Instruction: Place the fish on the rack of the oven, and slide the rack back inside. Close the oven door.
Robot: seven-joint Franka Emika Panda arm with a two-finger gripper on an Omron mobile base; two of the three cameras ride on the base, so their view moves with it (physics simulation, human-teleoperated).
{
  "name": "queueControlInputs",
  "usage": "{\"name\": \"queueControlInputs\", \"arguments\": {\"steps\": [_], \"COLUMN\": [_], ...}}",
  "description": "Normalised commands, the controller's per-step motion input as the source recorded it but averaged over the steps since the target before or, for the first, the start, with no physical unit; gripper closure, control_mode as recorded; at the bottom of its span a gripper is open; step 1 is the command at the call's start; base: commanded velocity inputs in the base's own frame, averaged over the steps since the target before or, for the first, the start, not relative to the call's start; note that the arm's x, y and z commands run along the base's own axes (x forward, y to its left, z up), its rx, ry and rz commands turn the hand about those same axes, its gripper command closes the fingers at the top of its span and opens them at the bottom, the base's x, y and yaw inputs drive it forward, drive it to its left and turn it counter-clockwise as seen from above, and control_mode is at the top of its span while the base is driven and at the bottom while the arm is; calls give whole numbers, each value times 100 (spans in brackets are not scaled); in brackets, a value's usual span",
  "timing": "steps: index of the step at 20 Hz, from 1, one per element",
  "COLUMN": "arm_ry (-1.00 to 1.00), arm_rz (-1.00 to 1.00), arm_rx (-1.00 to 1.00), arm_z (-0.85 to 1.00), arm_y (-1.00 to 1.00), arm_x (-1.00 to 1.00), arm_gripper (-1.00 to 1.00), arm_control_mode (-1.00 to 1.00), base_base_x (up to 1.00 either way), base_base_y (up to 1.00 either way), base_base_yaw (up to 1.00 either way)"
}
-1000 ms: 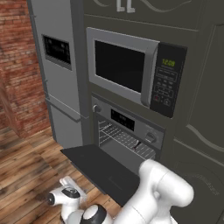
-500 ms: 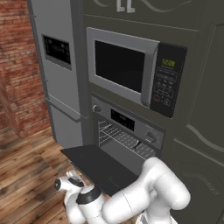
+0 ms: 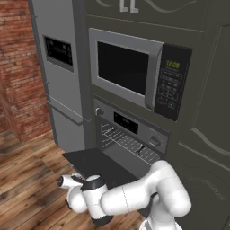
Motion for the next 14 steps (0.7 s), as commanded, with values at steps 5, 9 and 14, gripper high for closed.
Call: {"name": "queueControlInputs", "arguments": {"steps": [5, 9, 14], "arm_ry": [-27, -36, -25], "arm_rz": [-34, -39, -31], "arm_rx": [-45, -46, -45], "arm_z": [-42, 0, 10], "arm_y": [-50, -79, -99], "arm_x": [-18, -30, -11], "arm_gripper": [-100, -100, -100], "arm_control_mode": [-100, -100, -100], "base_base_x": [0, 0, 0], "base_base_y": [0, 0, 0], "base_base_yaw": [0, 0, 0]}}
